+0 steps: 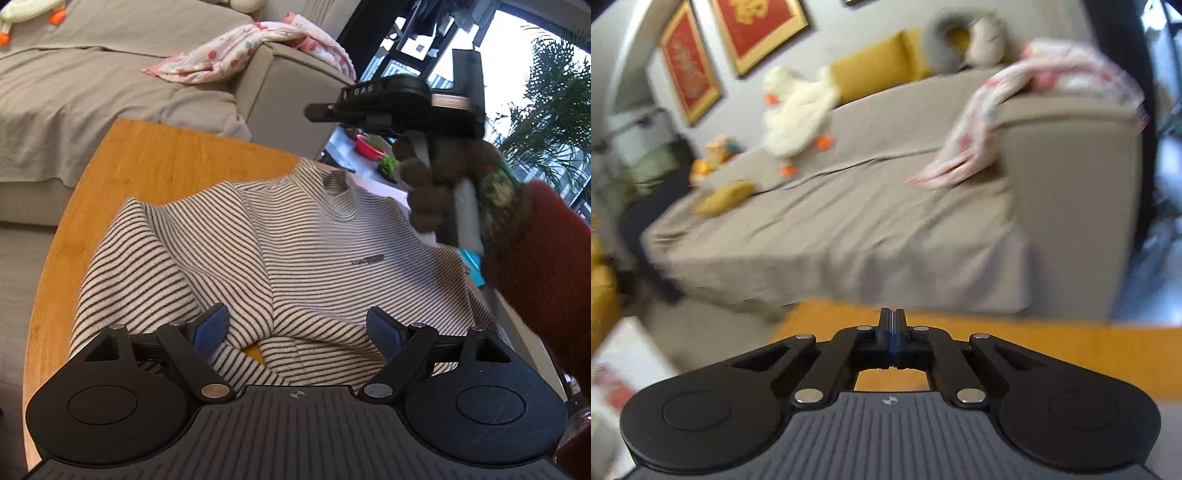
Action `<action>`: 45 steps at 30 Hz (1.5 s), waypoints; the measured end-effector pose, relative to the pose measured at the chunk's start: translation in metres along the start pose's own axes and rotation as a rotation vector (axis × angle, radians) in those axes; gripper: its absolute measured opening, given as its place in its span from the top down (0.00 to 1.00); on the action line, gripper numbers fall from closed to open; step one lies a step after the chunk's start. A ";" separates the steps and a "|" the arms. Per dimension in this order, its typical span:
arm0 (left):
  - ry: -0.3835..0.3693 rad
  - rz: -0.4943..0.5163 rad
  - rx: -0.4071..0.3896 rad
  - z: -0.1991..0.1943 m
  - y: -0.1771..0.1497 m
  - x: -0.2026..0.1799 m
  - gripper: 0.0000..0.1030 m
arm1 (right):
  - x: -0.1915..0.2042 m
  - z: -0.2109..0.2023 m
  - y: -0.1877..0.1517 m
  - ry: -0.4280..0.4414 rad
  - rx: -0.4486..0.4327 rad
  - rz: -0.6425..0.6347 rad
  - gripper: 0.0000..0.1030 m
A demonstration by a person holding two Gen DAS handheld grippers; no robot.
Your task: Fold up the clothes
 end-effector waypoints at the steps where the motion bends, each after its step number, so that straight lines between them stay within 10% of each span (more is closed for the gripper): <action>1: 0.002 0.000 -0.002 -0.001 -0.001 0.001 0.16 | -0.006 -0.002 0.001 -0.033 0.001 -0.012 0.97; 7: 0.073 0.005 -0.016 0.002 0.003 0.002 0.17 | -0.003 -0.040 -0.040 0.060 0.102 -0.130 0.94; 11: 0.099 -0.006 -0.014 0.000 0.007 -0.003 0.16 | -0.010 -0.051 -0.086 -0.044 0.230 -0.223 0.71; 15: 0.100 0.018 -0.037 -0.010 0.008 -0.024 0.07 | -0.039 -0.090 -0.092 -0.073 0.182 -0.058 0.69; 19: 0.076 0.047 -0.040 -0.012 0.006 -0.049 0.07 | -0.083 -0.175 -0.096 0.024 0.052 0.206 0.46; 26: 0.036 -0.025 0.011 0.006 0.002 -0.080 0.05 | -0.221 -0.293 -0.179 0.028 -0.161 0.891 0.46; 33: 0.098 -0.050 0.059 0.019 -0.001 -0.102 0.04 | -0.285 -0.259 -0.258 0.245 -0.212 1.389 0.43; 41: 0.142 -0.085 0.076 0.014 -0.008 -0.094 0.03 | -0.311 -0.193 -0.253 0.380 -0.262 1.484 0.45; 45: 0.144 -0.104 0.069 0.008 -0.010 -0.086 0.03 | -0.310 -0.203 -0.208 0.292 -0.324 1.261 0.78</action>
Point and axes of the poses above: each gripper's, at about its wrist camera, not at the fingertips, and z roughly the way its jaws point, x to its left, y to its top, the point moved 3 cm from there along z, roughly the way its jaws point, and after that the axes turned 6 degrees about y, right-handed, at the moved point
